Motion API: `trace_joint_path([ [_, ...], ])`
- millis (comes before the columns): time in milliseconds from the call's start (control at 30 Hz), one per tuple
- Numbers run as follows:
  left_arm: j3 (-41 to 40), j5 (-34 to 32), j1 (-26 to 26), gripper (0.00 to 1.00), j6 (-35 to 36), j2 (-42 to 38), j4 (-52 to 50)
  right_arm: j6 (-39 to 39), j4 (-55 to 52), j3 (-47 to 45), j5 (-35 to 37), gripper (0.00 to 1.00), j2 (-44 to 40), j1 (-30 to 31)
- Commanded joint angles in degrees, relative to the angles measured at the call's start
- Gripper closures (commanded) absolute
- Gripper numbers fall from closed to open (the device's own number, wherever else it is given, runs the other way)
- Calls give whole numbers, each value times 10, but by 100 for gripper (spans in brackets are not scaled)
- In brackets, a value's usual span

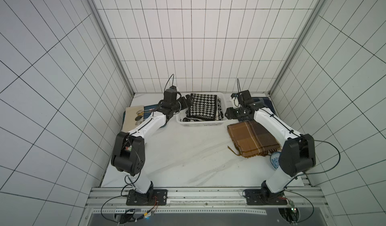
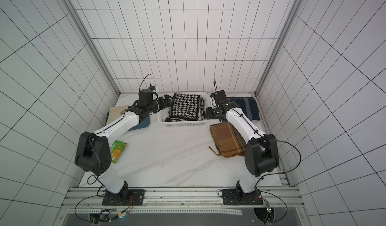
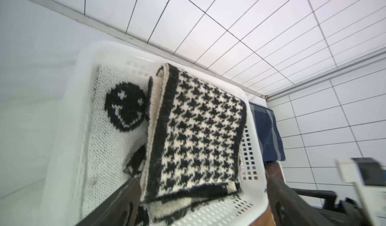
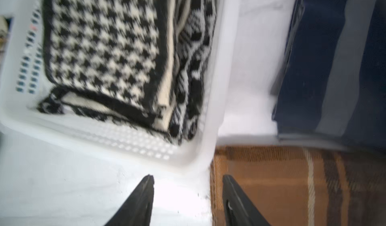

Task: Put the folded scarf in the basket
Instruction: Place the scarf in the basket, then move the scarf to the center of the board.

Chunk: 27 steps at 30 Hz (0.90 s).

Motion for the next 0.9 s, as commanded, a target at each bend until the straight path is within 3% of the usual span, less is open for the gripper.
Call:
trace_joint_path([
  [0,-16,-22,-39,3,6,-42,-1,19,34,-111,67,45,-34,27],
  [133,-70,-24,-69,2,-12,-104,-12,30,54,-194,122,43,-64,51],
  [200,-140,-2,-65,3,-55,-143,34,39,56,-217,155,43,-68,56],
  [300,-227,11,-62,3,-47,-212,62,63,64,-246,212,43,-88,56],
  [500,-363,-5,-65,3,-35,-345,63,102,42,-265,206,43,-108,66],
  [667,-440,43,-69,3,-49,-379,93,117,41,-281,180,44,-68,68],
  [733,-454,48,-68,3,-41,-378,89,118,43,-278,172,49,-46,70],
  [867,-478,31,-65,2,-26,-369,85,121,68,-292,157,70,-32,75],
])
